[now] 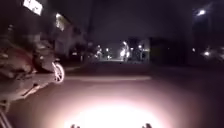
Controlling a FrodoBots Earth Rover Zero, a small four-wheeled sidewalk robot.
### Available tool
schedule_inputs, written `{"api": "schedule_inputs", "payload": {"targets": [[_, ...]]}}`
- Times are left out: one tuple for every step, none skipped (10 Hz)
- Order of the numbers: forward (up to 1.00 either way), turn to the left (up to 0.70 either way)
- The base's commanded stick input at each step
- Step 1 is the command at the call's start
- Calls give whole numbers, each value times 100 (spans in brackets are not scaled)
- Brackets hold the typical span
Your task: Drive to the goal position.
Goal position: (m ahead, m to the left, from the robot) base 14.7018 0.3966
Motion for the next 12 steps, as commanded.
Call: {"api": "schedule_inputs", "payload": {"targets": [[100, 0], [100, 0], [100, 0], [100, 0], [100, 0], [100, 0], [100, 0], [100, 0], [100, 0], [100, 0], [100, 0], [100, 0]]}}
